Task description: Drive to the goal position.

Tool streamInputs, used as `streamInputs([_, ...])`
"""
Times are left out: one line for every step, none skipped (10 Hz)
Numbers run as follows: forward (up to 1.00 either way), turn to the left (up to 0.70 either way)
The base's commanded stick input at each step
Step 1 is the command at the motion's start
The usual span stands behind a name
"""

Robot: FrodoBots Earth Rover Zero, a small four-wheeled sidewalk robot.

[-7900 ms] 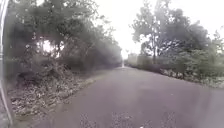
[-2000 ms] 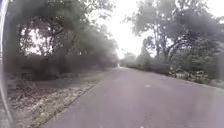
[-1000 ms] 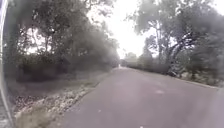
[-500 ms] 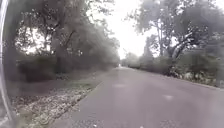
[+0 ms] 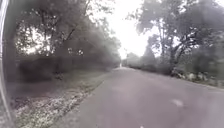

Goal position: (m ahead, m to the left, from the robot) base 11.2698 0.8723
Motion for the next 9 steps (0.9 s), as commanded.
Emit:
streamInputs([0.7,0.01])
streamInputs([0.7,0.0])
streamInputs([0.7,-0.01])
streamInputs([0.7,-0.02])
streamInputs([0.7,-0.23])
streamInputs([0.7,-0.14])
streamInputs([0.7,0.01])
streamInputs([0.7,0.01])
streamInputs([0.7,0.01])
